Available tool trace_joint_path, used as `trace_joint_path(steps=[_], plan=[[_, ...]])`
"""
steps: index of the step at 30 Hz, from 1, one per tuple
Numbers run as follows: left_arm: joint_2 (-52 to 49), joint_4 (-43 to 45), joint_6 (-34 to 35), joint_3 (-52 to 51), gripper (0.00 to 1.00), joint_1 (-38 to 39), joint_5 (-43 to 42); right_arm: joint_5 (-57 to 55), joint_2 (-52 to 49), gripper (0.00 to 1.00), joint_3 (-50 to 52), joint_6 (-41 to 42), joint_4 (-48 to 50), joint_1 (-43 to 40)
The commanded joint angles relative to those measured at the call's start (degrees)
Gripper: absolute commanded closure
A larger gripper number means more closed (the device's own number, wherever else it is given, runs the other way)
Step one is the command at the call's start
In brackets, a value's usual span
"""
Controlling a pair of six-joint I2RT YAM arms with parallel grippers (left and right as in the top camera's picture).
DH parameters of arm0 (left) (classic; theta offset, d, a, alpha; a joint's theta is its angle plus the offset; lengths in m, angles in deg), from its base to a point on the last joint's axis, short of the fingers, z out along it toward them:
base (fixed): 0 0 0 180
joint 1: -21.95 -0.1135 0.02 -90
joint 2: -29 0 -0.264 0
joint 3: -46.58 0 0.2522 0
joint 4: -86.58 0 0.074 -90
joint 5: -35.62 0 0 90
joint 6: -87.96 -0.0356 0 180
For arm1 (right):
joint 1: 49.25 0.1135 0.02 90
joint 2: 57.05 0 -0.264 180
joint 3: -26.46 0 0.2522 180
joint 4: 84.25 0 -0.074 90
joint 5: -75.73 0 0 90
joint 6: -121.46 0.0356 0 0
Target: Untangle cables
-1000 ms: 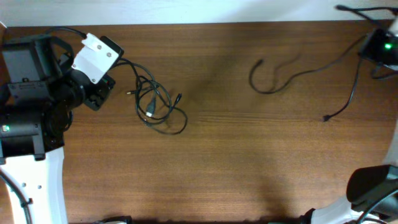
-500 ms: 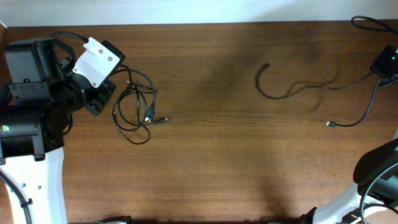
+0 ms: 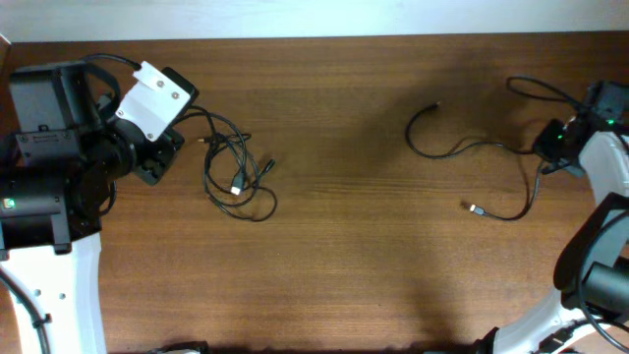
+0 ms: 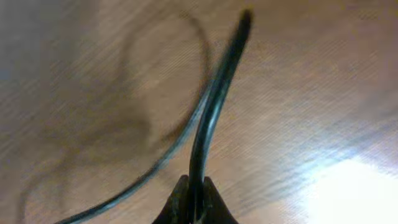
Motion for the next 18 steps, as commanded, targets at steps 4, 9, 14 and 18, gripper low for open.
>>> trace_joint_path(steps=[4, 9, 14, 18], plan=[[1.3, 0.3, 0.6, 0.6, 0.96, 0.2, -0.5, 1.7, 0.7, 0.18, 0.4, -7.8, 2.1, 4.3], [1.3, 0.3, 0.5, 0.6, 0.96, 0.2, -0.5, 2.3, 3.4, 0.02, -2.4, -7.8, -1.0, 5.6], [1.3, 0.5, 1.5, 0.6, 0.93, 0.2, -0.5, 2.2, 8.0, 0.02, -6.1, -7.5, -6.5, 9.9], [1.3, 0.5, 1.8, 0.6, 0.92, 0.2, -0.5, 2.1, 11.0, 0.02, -6.2, 0.1, -7.8, 15.1]])
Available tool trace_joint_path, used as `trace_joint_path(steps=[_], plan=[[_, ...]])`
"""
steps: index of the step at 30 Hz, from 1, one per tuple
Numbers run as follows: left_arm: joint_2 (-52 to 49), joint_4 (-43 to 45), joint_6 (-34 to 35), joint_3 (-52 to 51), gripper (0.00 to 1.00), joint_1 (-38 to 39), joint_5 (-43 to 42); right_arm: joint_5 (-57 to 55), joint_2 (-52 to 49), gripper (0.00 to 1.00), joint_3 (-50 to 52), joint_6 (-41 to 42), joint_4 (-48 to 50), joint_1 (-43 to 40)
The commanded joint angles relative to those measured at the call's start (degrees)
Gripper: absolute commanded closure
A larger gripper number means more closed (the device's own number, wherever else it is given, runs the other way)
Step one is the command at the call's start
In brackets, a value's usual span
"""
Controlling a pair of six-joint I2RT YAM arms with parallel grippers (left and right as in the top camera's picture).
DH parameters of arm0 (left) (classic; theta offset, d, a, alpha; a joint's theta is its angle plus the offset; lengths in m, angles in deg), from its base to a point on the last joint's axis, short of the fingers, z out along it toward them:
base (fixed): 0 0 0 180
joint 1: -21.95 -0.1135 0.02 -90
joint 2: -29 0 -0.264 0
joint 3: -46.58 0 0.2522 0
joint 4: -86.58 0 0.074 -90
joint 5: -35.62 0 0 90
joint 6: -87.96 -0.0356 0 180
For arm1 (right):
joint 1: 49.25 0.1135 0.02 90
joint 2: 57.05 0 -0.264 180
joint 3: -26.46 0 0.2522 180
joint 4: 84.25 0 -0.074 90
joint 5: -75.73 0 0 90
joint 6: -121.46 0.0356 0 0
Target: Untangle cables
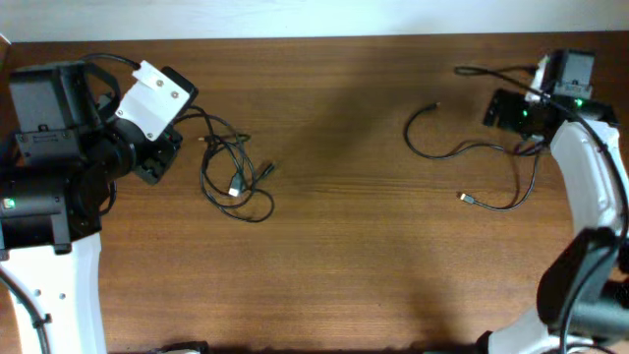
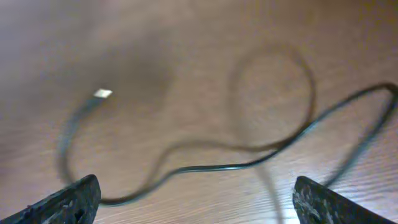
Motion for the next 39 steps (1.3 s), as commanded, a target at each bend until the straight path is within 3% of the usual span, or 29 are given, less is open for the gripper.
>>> trace_joint_path(steps=[1, 4, 10, 12, 14, 22, 33, 39], plan=[[1.3, 0.3, 1.2, 0.6, 0.92, 0.2, -0.5, -0.2, 2.3, 0.02, -1.0, 6.2, -1.2, 3.8], [1.3, 0.3, 1.2, 0.6, 0.9, 0.2, -0.4, -5.0, 1.9, 0.02, -0.8, 17.1, -3.3, 5.3], [1.3, -1.8, 1.2, 0.6, 0.9, 0.2, 0.3, -6.8, 1.0, 0.01, -0.7, 49.7, -3.2, 5.4], [1.3, -2.0, 1.2, 0.6, 0.9, 0.2, 1.3, -8.8, 0.7, 0.01, -0.7, 56.0, -1.6, 5.3], [1.3, -2.0, 1.2, 0.6, 0.9, 0.2, 2.1, -13.3, -0.7, 0.01, -0.7, 56.0, 2.1, 5.3], [1.3, -1.6, 1.2, 0.6, 0.89, 0.2, 2.1, -12.7, -13.3, 0.01, -0.7, 56.6, 11.9, 5.4], [1.3, -1.9, 1.2, 0.6, 0.89, 0.2, 2.8, -11.6, -16.7, 0.01, -0.8, 76.9, 2.5, 5.4], [1.3, -2.0, 1.2, 0.6, 0.89, 0.2, 2.8, -5.3, -13.0, 0.01, -5.4, 77.8, -4.7, 5.5]])
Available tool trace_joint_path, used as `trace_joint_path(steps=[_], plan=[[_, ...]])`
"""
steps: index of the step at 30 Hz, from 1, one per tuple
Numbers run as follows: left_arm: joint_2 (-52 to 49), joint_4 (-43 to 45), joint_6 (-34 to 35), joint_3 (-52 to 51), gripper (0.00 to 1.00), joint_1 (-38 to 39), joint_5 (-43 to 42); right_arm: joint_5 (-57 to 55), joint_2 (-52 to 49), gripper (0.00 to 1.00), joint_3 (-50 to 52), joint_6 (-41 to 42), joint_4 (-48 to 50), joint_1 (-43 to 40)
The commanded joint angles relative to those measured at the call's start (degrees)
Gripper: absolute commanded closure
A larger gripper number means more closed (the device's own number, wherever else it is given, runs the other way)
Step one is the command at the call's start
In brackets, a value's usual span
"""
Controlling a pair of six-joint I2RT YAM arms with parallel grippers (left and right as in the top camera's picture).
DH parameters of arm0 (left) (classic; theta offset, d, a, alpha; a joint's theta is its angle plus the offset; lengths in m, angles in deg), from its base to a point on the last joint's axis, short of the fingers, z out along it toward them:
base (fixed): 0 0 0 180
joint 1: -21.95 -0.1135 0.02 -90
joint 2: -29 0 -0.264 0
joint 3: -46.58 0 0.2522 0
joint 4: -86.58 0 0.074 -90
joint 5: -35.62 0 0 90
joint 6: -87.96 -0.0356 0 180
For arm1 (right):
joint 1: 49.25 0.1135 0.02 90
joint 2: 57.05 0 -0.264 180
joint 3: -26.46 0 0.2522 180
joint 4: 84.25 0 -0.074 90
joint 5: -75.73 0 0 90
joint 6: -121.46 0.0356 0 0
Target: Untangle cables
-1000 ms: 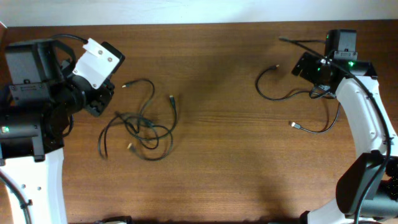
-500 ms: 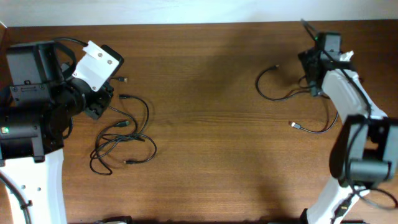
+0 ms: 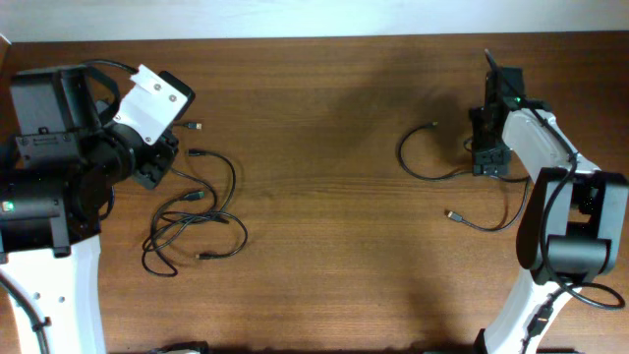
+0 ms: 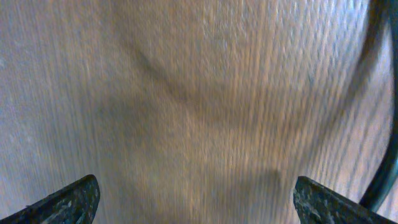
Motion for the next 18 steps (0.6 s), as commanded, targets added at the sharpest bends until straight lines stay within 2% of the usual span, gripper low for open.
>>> trace_joint_path(steps=[1, 4, 6, 9, 10, 11, 13, 16, 18], plan=[[1.0, -0.1, 0.5, 0.5, 0.89, 0.2, 0.0, 2.1, 5.0, 0.01, -5.1, 2.1, -4.5, 0.1], [1.0, -0.1, 0.5, 0.2, 0.89, 0.2, 0.0, 1.5, 8.6, 0.01, -8.8, 0.1, -9.5, 0.1], [0.9, -0.1, 0.5, 0.0, 0.89, 0.2, 0.0, 1.4, 11.0, 0.01, -10.1, -8.4, -9.6, 0.1], [0.6, -0.1, 0.5, 0.0, 0.89, 0.2, 0.0, 3.9, 12.0, 0.01, -10.1, -13.2, -9.6, -0.1], [0.6, -0.1, 0.5, 0.0, 0.89, 0.2, 0.0, 4.4, 11.9, 0.12, -10.1, -14.3, -9.5, -0.1], [0.6, -0.1, 0.5, 0.0, 0.89, 0.2, 0.0, 4.5, 11.9, 0.38, -10.1, -15.3, -9.6, -0.2], [0.6, -0.1, 0.5, 0.0, 0.88, 0.2, 0.1, 5.2, 11.9, 0.45, -10.1, -11.5, -11.9, -0.5], [0.6, -0.1, 0.5, 0.0, 0.88, 0.2, 0.0, 5.1, 11.8, 0.47, -10.1, 0.7, -20.4, -1.2], [0.6, -0.1, 0.5, 0.0, 0.87, 0.2, 0.0, 5.1, 11.3, 0.47, -10.0, 3.5, -22.9, -1.6]])
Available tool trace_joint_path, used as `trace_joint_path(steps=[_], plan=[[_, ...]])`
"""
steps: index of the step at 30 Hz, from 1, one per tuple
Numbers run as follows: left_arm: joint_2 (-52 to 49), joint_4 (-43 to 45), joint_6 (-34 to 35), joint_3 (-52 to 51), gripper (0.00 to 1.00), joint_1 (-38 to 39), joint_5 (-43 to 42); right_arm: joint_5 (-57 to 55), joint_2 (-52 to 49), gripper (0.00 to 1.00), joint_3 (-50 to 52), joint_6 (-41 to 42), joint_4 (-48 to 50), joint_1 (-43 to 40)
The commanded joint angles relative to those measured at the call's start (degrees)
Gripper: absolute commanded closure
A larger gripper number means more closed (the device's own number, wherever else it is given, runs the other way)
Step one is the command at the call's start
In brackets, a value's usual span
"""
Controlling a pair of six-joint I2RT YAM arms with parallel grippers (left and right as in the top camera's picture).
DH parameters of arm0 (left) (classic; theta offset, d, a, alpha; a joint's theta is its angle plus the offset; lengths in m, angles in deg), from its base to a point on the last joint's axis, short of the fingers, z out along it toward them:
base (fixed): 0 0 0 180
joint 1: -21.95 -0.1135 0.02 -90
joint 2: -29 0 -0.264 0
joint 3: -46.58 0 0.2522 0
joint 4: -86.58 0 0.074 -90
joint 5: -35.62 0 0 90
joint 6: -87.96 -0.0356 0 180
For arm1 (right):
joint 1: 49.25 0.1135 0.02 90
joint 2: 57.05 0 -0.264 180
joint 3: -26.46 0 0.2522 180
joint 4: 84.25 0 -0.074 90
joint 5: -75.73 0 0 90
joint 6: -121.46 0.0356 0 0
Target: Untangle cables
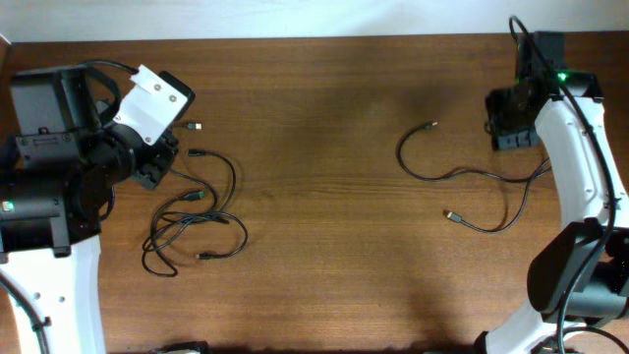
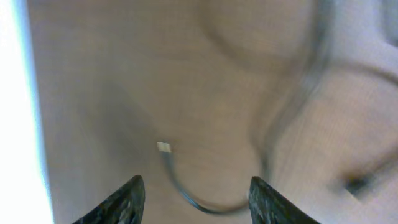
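Two black cables lie apart on the brown table. The left cable (image 1: 192,224) sprawls in loose loops below my left gripper (image 1: 154,167), which sits mostly under its white camera mount, so its jaws are hidden. The right cable (image 1: 462,175) curves from a plug (image 1: 433,125) to another plug (image 1: 449,213). My right gripper (image 1: 512,141) hovers at the back right, beyond that cable. In the right wrist view it (image 2: 196,202) stands open above the table with nothing between its fingers; a plug (image 2: 163,147) and a blurred cable loop (image 2: 205,204) lie below.
The table's far edge (image 1: 314,39) meets a white wall just behind both arms. The left arm's bulky black base (image 1: 44,167) fills the left side. Bare wood (image 1: 314,197) separates the two cables.
My right gripper, still open, has moved from low beside the right cable's middle to a spot further right and higher above the table. The cables and left arm look unchanged.
First my right gripper was shut on the right cable at the table's right edge, and the left cable was a tight bundle. Then the right gripper was open and the cable free. Later the left cable lay spread out lower left. Now both cables lie separate.
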Motion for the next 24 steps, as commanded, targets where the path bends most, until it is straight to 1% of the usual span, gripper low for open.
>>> trace_joint_path(steps=[1, 4, 6, 7, 8, 9, 11, 13, 17, 24], plan=[[0.6, 0.1, 0.5, 0.0, 0.87, 0.2, 0.0, 0.3, -1.5, 0.47, 0.2, 9.8, -3.0, -1.1], [0.6, 0.1, 0.5, 0.0, 0.87, 0.2, 0.0, 1.6, -2.3, 0.47, 0.2, 13.0, -5.3, -1.2], [0.6, 0.1, 0.5, 0.0, 0.87, 0.2, 0.0, 5.4, -2.3, 0.47, 0.2, 16.2, -7.3, -1.2], [0.6, 0.2, 0.5, 0.0, 0.87, 0.2, 0.0, 6.6, -2.3, 0.45, 0.2, 16.8, -7.5, -1.2], [0.6, 0.1, 0.5, 0.0, 0.87, 0.2, 0.0, 7.1, -2.3, 0.37, 0.2, 16.8, -7.2, -1.2], [0.6, 0.1, 0.5, 0.0, 0.87, 0.2, 0.0, 6.9, -2.4, 0.34, 0.2, 16.8, -7.0, -1.2], [0.6, 0.1, 0.5, 0.0, 0.87, 0.2, 0.0, 6.0, -2.6, 0.33, 0.2, 16.8, -7.6, -1.2], [0.6, 0.1, 0.5, 0.0, 0.87, 0.2, 0.0, 4.8, -3.0, 0.26, 1.0, 17.2, -8.1, -1.2], [0.6, 0.1, 0.5, 0.0, 0.87, 0.2, 0.0, 2.1, -4.6, 0.25, 3.1, 17.6, -6.1, -1.2], [0.6, -0.1, 0.1, 0.0, 0.87, 0.2, 0.0, -1.3, -9.1, 0.25, 3.4, 17.1, -6.1, -1.2]])
